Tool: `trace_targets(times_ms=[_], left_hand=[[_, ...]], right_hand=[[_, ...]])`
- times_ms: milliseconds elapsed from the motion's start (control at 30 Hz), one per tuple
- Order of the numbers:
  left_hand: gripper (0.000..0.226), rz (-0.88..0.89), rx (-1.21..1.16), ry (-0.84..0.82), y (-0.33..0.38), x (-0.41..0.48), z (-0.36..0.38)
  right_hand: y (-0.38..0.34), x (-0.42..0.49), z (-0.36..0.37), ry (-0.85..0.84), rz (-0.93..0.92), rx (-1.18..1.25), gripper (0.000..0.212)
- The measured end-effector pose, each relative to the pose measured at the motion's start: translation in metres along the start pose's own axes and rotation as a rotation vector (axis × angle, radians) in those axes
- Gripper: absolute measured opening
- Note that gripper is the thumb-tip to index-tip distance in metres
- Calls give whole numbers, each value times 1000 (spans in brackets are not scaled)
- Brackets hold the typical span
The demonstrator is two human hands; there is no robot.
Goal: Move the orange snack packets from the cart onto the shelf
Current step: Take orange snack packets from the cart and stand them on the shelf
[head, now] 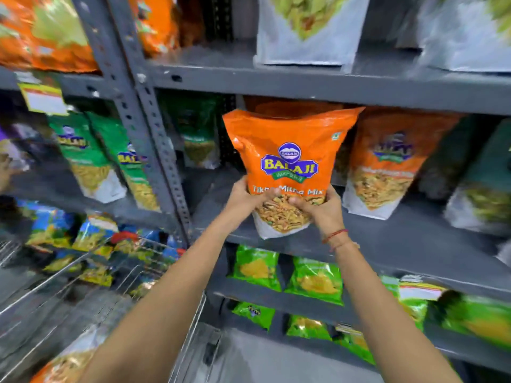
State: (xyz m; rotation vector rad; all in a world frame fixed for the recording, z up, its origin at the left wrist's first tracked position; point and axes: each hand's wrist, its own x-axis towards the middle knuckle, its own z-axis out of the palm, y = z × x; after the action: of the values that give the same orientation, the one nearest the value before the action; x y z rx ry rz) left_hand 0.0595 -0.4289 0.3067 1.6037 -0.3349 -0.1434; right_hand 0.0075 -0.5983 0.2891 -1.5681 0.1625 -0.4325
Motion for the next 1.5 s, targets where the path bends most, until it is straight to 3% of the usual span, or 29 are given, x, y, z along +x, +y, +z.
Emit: trace_targets(times_ms=[133, 333, 533, 700, 833, 933, 1033, 1167, 1500], left_hand=[[52, -49, 18, -117, -27, 20, 26], [67, -178, 79, -185, -103, 7, 46], [78, -158, 268, -277, -107, 27, 36], [78, -143, 346, -263, -103, 28, 37], [77, -115, 237, -106, -101, 12, 31], [57, -93, 264, -33, -103, -8, 8], [39, -57, 253, 55, -106, -31, -29], [29, -97, 203, 191, -111, -60, -85], [18, -350, 149, 629, -179, -167, -252]], right_hand=[[34, 5, -37, 92, 45, -65, 47], [55, 7, -61, -53, 154, -222, 73], [57, 5, -66, -147, 157, -442, 84], [62, -1, -63, -38, 126, -462, 90], [69, -25, -49, 237, 16, -405, 87], [69, -54, -21, 428, -58, -417, 78], [69, -73, 15, 471, -153, -458, 66], [69, -86, 77, 308, -234, -470, 52], [114, -126, 280, -466, -292, -523, 38]])
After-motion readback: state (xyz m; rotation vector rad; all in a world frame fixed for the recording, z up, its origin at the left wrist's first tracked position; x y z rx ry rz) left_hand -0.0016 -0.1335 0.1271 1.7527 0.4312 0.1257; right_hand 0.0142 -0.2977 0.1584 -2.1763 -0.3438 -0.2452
